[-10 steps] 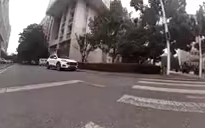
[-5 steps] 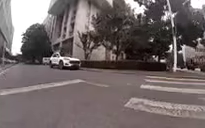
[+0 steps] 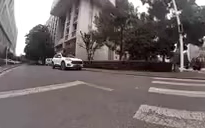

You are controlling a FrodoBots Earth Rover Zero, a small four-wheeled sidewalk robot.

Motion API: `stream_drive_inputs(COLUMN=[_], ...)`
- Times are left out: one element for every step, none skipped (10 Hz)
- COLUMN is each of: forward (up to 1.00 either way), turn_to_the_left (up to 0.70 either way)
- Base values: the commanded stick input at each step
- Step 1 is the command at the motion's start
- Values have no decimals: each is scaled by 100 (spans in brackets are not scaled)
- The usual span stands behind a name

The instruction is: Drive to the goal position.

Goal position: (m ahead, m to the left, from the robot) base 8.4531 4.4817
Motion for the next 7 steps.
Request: stream_drive_inputs(forward=[70,70,70,70,70,70,70], turn_to_the_left=[14,14,14,14,14,14,14])
